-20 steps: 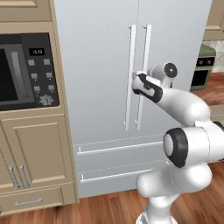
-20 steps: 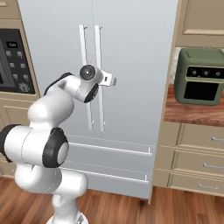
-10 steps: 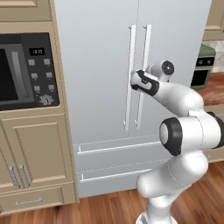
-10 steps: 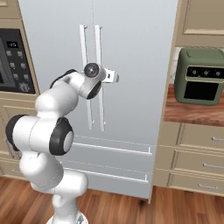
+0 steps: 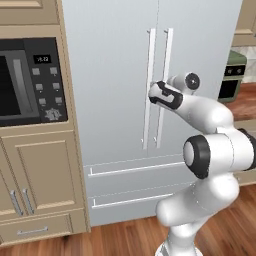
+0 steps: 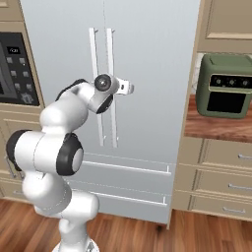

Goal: Retrieve the banana and peach from the fridge and place them into the bowl on the dining table.

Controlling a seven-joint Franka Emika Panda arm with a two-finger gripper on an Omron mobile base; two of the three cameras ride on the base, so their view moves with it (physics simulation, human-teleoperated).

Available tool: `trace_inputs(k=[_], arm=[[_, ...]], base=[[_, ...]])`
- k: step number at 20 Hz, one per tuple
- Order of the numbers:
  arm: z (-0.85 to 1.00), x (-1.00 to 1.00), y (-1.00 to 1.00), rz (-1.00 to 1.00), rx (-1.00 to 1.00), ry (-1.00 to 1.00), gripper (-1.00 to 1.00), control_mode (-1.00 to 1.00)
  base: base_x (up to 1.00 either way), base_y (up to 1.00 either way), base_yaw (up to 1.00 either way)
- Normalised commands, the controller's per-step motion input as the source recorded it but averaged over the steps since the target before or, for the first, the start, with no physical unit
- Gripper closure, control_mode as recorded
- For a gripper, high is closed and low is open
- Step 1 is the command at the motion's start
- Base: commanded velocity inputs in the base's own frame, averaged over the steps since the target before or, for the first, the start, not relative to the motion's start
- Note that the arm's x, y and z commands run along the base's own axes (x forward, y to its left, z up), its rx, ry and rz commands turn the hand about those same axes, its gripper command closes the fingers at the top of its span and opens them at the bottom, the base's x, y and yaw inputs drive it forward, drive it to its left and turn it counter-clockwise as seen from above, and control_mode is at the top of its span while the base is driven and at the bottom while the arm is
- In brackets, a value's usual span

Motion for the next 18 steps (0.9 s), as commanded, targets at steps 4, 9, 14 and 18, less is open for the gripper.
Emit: trace_inputs(k=[4, 9, 14, 18], arm=[[0.04, -0.43, -0.22, 0.00, 0.00, 0.22, 1.00, -1.00], [0.13, -1.00, -0.49, 0.00, 0.00, 0.16, 1.00, -1.00], [0.06, -1.00, -0.59, 0.00, 0.00, 0.07, 1.00, -1.00], [0.01, -1.00, -0.74, 0.00, 0.01, 0.00, 1.00, -1.00]], base=[[0.00, 0.00, 0.00], [0.00, 0.00, 0.00], [0.00, 0.00, 0.00], [0.00, 0.00, 0.00]])
